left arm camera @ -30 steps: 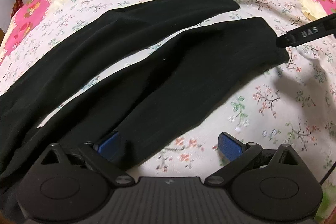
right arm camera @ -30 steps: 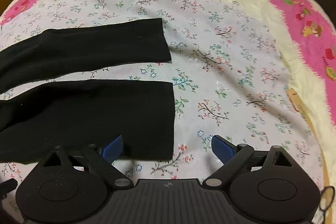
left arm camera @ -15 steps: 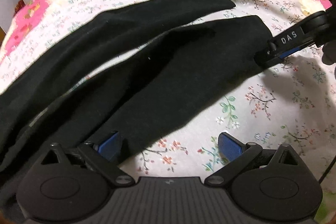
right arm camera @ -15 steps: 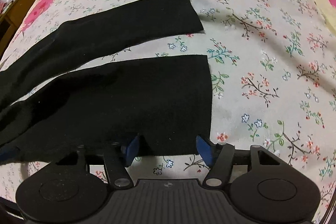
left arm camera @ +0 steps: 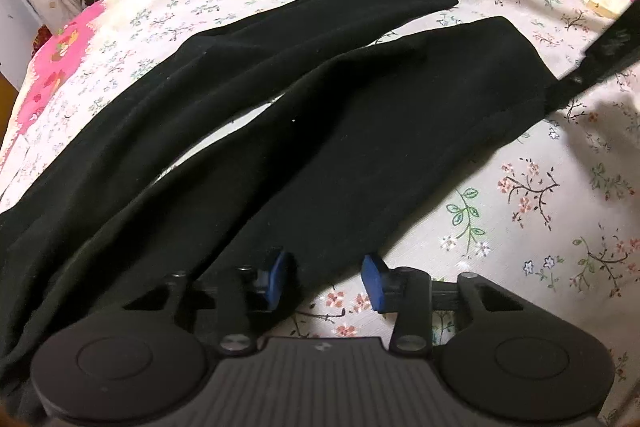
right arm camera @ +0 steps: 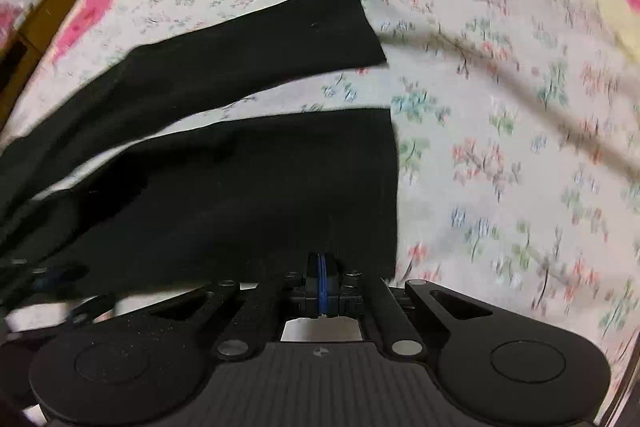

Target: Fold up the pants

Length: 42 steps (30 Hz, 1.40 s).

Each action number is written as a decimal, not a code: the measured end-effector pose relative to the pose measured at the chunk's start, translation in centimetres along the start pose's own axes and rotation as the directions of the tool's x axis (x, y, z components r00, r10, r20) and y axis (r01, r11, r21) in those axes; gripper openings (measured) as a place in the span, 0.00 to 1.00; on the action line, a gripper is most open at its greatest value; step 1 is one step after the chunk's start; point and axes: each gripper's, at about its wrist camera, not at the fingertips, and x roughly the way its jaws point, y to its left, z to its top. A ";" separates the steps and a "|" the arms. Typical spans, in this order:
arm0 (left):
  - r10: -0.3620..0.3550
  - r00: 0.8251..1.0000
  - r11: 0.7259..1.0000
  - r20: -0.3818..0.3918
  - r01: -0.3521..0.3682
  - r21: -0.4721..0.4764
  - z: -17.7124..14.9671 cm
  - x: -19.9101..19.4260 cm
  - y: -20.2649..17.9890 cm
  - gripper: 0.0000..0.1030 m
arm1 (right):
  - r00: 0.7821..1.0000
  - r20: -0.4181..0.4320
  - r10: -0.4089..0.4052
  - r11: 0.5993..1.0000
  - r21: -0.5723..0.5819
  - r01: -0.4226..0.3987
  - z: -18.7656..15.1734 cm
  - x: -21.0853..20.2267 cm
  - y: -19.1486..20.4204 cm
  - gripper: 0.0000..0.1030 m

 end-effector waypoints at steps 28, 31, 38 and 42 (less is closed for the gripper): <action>0.001 0.993 0.990 0.118 -0.017 0.136 -0.9 -0.5 -1.5 0.39 | 0.969 0.084 0.231 0.840 0.486 -0.242 0.5 5.2 1.0 0.23; 0.000 0.993 0.990 0.116 -0.016 0.140 -1.0 -0.5 -1.7 0.39 | 0.972 0.071 0.225 0.851 0.471 -0.231 0.8 5.3 1.0 0.00; -0.068 0.996 0.994 0.063 0.062 0.094 -0.5 -0.8 -1.0 0.18 | 0.967 0.098 0.234 0.857 0.449 -0.253 -0.5 2.4 0.6 0.00; -0.138 0.989 0.989 0.054 0.135 0.065 -0.4 -2.8 -0.8 0.17 | 0.967 0.102 0.232 0.867 0.430 -0.253 -1.6 -0.6 0.9 0.00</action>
